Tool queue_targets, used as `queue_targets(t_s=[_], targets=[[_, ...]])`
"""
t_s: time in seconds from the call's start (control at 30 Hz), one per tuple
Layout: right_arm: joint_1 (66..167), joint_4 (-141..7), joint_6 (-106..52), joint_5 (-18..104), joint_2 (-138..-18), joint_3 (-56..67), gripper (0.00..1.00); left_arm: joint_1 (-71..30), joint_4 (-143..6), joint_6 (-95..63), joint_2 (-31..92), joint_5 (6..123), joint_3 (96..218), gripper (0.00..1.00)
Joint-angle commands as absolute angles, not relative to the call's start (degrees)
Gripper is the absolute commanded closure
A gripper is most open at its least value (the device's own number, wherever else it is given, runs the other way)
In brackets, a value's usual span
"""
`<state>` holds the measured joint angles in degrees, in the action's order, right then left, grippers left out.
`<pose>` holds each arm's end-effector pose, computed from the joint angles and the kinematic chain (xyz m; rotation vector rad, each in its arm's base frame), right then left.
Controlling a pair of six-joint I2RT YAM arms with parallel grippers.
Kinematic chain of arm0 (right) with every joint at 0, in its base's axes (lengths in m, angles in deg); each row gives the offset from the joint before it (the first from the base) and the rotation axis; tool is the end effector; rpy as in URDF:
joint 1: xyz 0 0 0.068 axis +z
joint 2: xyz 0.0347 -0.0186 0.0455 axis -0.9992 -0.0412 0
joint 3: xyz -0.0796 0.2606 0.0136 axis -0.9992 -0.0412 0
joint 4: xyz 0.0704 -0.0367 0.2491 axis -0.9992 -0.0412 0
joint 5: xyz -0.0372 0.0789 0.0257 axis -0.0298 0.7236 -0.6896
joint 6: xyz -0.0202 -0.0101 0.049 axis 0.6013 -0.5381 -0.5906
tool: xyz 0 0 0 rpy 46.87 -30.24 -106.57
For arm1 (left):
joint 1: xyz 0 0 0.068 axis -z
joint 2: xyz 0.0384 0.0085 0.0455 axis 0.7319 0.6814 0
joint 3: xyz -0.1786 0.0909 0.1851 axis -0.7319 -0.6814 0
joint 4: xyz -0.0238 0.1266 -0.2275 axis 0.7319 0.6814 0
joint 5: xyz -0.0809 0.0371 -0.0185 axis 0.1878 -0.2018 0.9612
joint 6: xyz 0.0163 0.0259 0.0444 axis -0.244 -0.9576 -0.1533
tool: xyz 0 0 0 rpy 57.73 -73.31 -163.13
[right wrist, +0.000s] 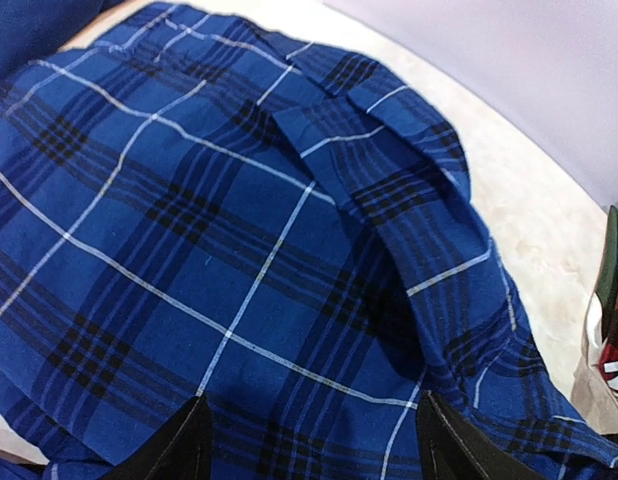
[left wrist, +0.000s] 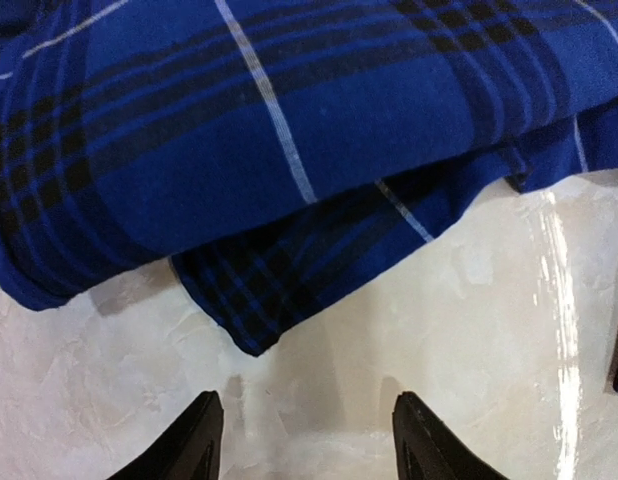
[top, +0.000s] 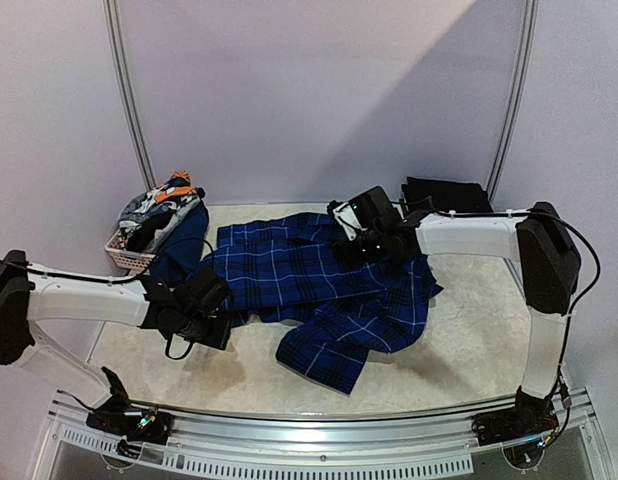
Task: Fold and stack the mixed laundry pile
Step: Adjust the crumpled shirt at the center of the board, then smooth out the crumpled shirt at the center of the board.
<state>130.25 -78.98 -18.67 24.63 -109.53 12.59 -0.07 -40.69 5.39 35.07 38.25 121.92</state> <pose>0.3313 0.2958 0.2146 -0.7728 2.1648 0.1551 0.1670 -0.1628 0.1516 0.2433 2.6458 -0.0032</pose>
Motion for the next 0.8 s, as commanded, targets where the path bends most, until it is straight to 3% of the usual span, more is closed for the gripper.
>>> queue_targets(t_s=[0.0, 0.47, 0.77], targets=[[130.6, -80.6, -17.3, 24.9, -112.5, 16.2, 0.3, 0.4, -42.0, 5.2, 31.8, 35.9, 122.5, 0.41], [130.8, -82.7, -15.7, 22.4, -121.7, 24.8, 0.29, -3.4, -51.1, 1.6, 41.1, 37.5, 132.7, 0.44], [130.8, -84.7, -11.9, 11.5, -126.8, 29.5, 0.29, -5.7, -52.7, -1.0, 46.8, 39.3, 138.0, 0.45]])
